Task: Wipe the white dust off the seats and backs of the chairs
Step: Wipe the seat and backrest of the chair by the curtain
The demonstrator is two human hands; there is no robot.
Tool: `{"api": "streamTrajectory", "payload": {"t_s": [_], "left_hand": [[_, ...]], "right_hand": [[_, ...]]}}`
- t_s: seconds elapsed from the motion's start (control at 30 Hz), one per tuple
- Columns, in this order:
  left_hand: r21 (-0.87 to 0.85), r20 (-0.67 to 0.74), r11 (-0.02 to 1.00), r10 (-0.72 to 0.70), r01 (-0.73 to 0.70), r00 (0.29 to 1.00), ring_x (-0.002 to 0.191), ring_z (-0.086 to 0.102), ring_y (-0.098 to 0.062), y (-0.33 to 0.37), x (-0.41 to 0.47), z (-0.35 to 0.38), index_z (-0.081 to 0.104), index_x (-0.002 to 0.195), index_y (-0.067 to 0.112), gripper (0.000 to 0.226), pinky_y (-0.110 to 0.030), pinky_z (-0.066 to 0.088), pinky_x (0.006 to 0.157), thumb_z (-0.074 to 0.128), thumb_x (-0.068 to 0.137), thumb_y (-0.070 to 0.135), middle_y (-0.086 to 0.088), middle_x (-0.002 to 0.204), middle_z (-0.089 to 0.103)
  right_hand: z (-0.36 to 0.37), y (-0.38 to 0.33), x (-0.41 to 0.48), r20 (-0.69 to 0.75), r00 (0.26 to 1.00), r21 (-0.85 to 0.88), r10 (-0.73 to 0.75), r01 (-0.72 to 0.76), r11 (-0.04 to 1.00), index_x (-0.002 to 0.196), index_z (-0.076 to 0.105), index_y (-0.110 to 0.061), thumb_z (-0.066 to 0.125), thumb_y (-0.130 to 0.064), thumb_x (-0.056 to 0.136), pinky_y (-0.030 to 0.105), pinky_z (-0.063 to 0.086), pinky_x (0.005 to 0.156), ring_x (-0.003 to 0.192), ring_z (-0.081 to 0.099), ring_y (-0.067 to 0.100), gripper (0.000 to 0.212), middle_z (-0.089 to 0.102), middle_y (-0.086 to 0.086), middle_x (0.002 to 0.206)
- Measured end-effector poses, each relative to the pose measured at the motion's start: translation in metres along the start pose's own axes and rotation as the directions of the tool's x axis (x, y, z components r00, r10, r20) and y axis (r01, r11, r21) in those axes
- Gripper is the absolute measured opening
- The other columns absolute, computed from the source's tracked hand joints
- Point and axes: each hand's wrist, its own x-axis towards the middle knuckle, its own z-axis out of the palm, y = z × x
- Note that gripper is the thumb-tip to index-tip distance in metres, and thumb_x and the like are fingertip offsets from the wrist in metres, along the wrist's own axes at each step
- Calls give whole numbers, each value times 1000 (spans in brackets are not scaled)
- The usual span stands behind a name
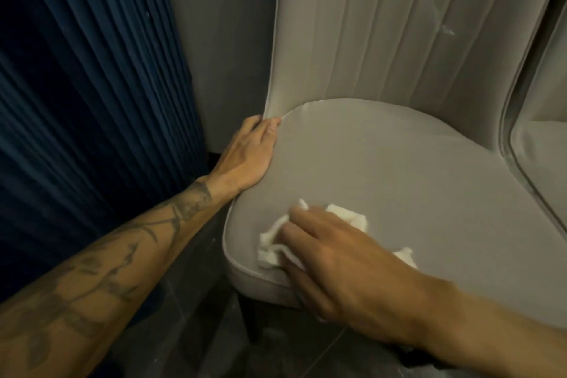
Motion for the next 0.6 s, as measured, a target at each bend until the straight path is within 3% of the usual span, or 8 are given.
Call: {"api": "streamTrajectory", "payload": {"t_s": [0.23, 0.37, 0.6], "left_hand": [[26, 9, 999, -20, 19, 1000, 144, 40, -27, 3, -2, -3, 43, 155, 34, 50, -47, 31, 121, 18, 113, 46, -2, 161, 32], [26, 19, 999, -32, 31, 999, 145, 40, -29, 3, -3, -2, 44, 155, 32, 50, -45, 30, 122, 18, 113, 43, -5, 160, 33], [53, 11, 999, 0, 0, 1000, 143, 41, -25, 1, -2, -4, 46, 153, 30, 49, -36, 28, 122, 19, 113, 42, -6, 157, 38]], "right_hand": [[21, -33, 46, -52, 999, 15, -6, 6, 1000, 99, 54, -21, 52, -31, 100, 26, 35, 86, 88, 44, 12, 11, 52, -4, 103], [16, -13, 6, -34, 999, 79, -9, 11, 997, 96, 50, -20, 53, -28, 101, 22, 28, 83, 86, 42, 15, 10, 48, -3, 100], [22, -28, 30, -86, 996, 22, 23, -22, 1000, 98, 56, -15, 55, -30, 98, 25, 33, 87, 87, 47, 16, 15, 55, 2, 101]]}}
